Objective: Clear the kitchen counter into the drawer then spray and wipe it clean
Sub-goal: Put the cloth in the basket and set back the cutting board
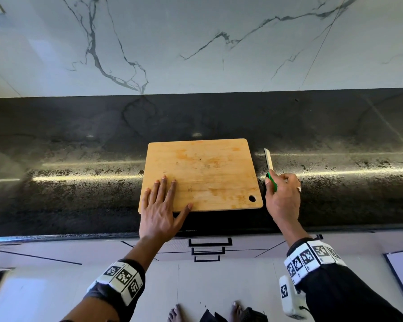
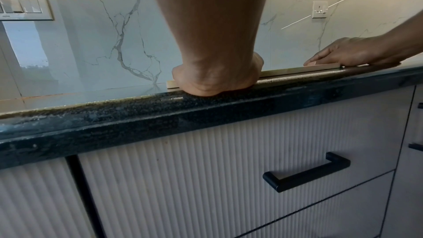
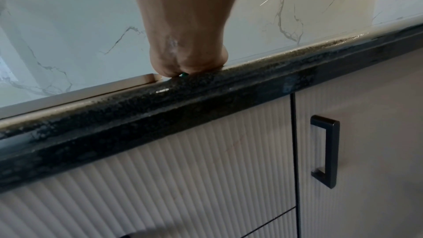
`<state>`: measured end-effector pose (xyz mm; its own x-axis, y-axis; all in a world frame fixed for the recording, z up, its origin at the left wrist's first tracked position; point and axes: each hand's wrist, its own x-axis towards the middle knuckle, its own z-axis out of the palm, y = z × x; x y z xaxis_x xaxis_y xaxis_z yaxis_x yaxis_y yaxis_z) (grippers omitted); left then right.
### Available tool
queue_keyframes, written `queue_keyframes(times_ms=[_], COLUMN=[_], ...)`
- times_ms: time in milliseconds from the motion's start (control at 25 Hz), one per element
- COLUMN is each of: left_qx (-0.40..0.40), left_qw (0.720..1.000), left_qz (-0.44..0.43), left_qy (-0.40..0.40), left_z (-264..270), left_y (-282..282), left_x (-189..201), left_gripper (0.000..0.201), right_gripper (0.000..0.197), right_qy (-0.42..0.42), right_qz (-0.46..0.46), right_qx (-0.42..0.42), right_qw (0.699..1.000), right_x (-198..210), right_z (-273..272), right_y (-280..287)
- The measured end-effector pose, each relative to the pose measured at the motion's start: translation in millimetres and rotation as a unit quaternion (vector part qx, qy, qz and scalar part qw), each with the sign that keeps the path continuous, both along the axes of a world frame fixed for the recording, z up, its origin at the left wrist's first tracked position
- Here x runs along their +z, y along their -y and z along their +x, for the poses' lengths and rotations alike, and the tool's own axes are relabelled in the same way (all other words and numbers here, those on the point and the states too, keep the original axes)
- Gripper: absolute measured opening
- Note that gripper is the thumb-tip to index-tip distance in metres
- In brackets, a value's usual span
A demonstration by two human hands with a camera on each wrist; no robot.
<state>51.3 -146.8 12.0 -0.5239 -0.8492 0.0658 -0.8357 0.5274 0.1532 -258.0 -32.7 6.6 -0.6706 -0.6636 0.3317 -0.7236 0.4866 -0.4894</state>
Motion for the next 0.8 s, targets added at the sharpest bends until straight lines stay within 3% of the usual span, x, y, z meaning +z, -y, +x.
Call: queue_keyframes(times_ms=[640,800], left_qx=[-0.002,-0.005], left_qw=[1.000,1.000], left_qz=[-0.001,0.027], left_qy=[0.008,0.006], left_z=[-1.1,-0.5], left_y=[1.1,2.8], left_x=[-3.8,4.1], left_gripper=[0.084,0.088], right_gripper=[0.053,0.053], right_qy=[0.010,0.058], right_qz=[0.038,-0.001], right_qx=[-0.009,-0.012], right_qw=[0.999,0.998], right_x=[4.3,9.7], right_z=[3.8,5.3], right_y=[-1.3,-3.2])
